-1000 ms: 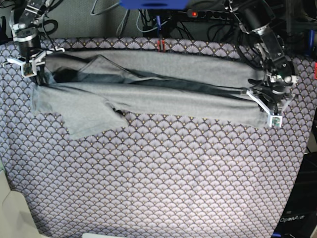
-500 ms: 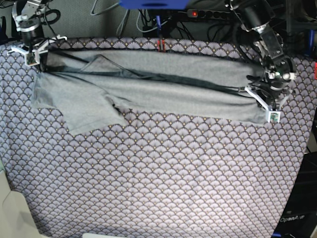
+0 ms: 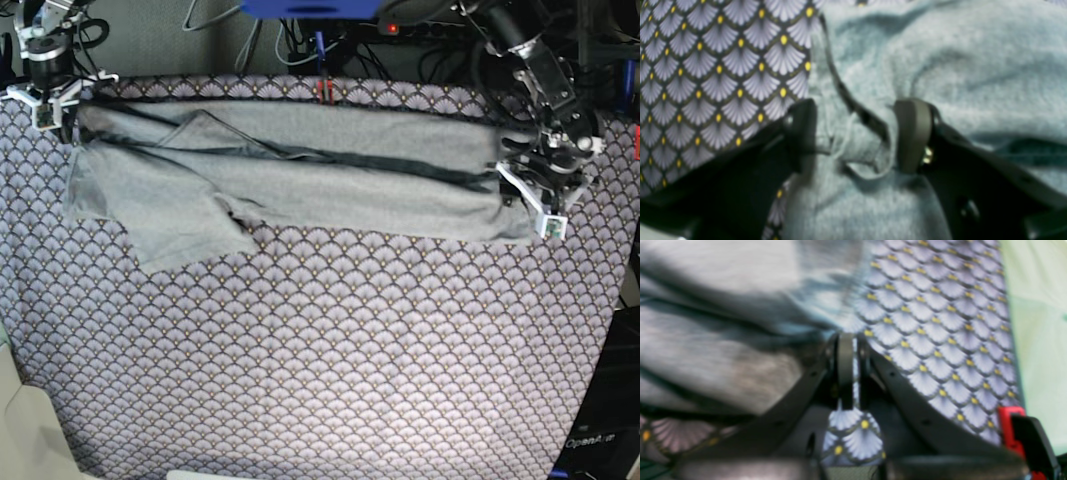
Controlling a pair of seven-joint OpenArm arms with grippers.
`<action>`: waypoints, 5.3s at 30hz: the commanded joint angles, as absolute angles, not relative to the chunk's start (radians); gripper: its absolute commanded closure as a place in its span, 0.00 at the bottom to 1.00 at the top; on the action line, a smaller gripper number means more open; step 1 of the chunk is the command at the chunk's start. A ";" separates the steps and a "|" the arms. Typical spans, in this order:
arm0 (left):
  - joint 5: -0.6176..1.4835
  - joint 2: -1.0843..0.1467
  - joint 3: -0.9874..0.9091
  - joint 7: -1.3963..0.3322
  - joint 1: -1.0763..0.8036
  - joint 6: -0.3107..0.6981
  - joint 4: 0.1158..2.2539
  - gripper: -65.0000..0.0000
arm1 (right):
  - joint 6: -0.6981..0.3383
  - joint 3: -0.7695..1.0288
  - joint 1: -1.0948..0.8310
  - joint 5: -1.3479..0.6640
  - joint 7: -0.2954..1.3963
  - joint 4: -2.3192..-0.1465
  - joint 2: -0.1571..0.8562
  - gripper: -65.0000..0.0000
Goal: Fold the T-shirt properly
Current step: 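Lay the hem along the collar edge and open both grippers, then move the right gripper to the loose sleeve flap sticking out, then grasp the sleeve flap with the right gripper and tuck it onto the shirt, then release the flap and move the right gripper to the shirt's end corner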
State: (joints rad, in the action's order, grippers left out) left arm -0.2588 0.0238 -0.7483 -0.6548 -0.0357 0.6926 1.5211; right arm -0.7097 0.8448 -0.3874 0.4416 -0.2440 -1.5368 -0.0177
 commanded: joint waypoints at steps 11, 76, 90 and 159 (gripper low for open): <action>-0.249 0.007 -0.762 -0.644 -0.042 0.696 1.537 0.42 | -0.698 0.969 -0.314 0.430 -0.269 -1.521 -0.015 1.00; -0.286 -0.097 -1.198 -0.654 -0.044 0.698 1.569 0.21 | -0.698 0.591 0.245 0.423 0.320 -1.394 -0.035 0.49; -0.286 -0.097 -1.198 -0.654 -0.044 0.698 1.575 0.21 | -0.698 0.593 0.234 0.331 0.430 -1.323 -0.041 0.49; -0.286 -0.097 -1.191 -0.644 -0.039 0.698 1.563 0.21 | -0.698 0.579 -0.498 -0.004 0.191 -1.865 -0.050 1.00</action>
State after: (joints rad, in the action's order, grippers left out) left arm -0.2955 -0.0803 -1.1896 -0.6621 -0.0414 0.7033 1.5478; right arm -0.7021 0.5755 -0.4934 0.0154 0.2100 -1.8549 -0.0544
